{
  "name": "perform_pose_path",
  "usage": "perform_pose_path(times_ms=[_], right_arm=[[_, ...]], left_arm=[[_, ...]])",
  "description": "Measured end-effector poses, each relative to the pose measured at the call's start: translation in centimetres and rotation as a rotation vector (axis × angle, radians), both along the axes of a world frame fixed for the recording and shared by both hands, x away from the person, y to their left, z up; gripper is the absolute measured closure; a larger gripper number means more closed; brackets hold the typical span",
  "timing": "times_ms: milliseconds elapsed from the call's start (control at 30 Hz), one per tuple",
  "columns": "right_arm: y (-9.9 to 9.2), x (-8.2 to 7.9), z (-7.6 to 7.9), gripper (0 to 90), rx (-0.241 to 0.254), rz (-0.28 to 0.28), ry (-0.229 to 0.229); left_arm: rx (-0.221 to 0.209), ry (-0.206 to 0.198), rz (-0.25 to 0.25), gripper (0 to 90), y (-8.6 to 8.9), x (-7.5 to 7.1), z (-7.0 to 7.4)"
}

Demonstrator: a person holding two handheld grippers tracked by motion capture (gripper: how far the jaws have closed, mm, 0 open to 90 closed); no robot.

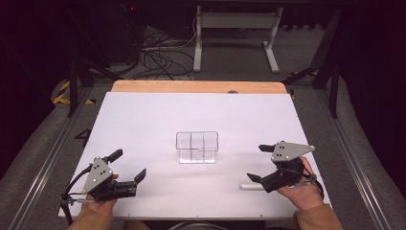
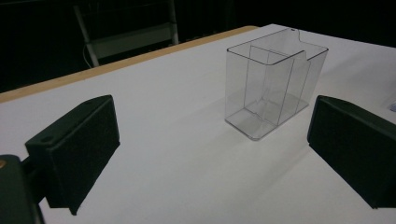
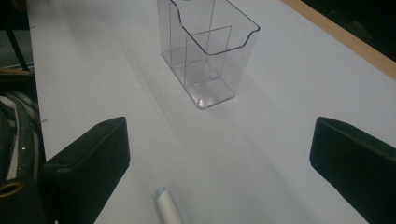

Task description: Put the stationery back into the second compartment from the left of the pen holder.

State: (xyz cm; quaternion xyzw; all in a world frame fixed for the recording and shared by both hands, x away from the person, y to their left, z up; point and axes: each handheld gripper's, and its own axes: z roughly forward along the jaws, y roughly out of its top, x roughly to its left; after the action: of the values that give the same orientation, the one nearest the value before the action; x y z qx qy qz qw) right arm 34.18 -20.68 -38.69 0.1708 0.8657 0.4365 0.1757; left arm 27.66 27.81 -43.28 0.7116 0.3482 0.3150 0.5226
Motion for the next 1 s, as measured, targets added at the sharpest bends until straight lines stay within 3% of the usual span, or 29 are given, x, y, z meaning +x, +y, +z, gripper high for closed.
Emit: perform_pose_path(times_ms=[233,600,1000], right_arm=[[-0.4,-0.1,0.1,10.9,-0.024,0.014,0.003],[-0.4,-0.1,-0.7,21.5,-0.153,0.043,0.042],[-0.2,0.3,-2.4,29.2,-0.289,0.070,0.138]], left_arm=[[-0.001,0.001,0.000,3.1,0.0,0.0,0.0],[-0.001,0.004,-0.001,3.1,0.0,0.0,0.0],[0.001,0.005,-0.003,3.1,0.0,0.1,0.0]])
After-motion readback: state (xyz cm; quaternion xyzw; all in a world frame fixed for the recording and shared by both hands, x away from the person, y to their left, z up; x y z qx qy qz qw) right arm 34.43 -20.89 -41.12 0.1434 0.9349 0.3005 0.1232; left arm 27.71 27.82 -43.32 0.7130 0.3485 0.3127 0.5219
